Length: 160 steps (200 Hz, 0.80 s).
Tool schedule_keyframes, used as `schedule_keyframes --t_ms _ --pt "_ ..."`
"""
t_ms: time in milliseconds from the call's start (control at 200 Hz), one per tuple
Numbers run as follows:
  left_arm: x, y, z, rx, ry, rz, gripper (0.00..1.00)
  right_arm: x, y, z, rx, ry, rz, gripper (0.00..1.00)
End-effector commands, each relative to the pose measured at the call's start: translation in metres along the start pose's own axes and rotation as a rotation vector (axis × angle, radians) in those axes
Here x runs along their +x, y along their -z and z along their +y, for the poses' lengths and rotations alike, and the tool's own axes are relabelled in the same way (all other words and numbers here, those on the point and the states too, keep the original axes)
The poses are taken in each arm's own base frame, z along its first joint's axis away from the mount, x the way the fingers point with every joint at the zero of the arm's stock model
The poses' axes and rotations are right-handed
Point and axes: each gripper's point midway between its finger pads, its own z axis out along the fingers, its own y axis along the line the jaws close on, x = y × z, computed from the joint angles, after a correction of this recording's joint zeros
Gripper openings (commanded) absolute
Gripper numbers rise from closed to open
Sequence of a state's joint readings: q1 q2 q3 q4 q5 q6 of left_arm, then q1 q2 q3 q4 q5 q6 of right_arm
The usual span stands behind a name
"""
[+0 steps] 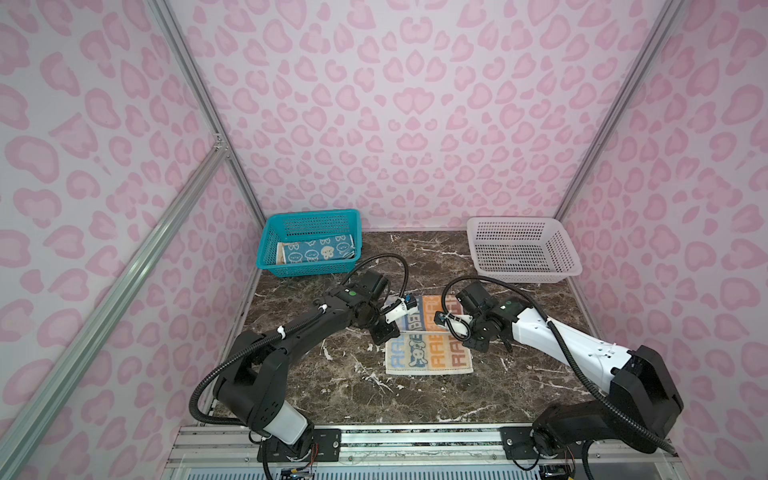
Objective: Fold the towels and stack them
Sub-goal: 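Fold the far edge of the towel toward the robot with both grippers, then lower the folded edge onto the near edge and open both grippers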
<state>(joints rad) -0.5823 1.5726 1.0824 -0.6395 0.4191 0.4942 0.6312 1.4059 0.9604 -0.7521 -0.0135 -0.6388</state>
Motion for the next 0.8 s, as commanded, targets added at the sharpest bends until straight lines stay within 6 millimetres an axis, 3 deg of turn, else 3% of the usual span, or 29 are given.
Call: schedule_keyframes --t_ms 0,210,455,665,795 --pt "0.016 -0.005 -0.005 0.023 0.006 0.073 0.03 0.005 -0.002 0.012 -0.042 -0.017 0.006 0.00" --pt "0.027 -0.019 -0.023 0.107 0.004 0.135 0.03 0.010 -0.007 0.030 -0.119 0.019 0.019 0.00" --pt "0.043 -0.037 -0.029 0.150 0.030 0.243 0.03 0.017 -0.028 0.049 -0.191 0.026 0.053 0.00" --pt "0.039 -0.041 -0.027 0.144 0.028 0.239 0.03 0.016 -0.041 0.054 -0.205 0.038 0.059 0.00" --pt "0.032 -0.034 -0.028 0.136 0.018 0.213 0.03 0.012 -0.035 0.051 -0.196 0.044 0.043 0.00"
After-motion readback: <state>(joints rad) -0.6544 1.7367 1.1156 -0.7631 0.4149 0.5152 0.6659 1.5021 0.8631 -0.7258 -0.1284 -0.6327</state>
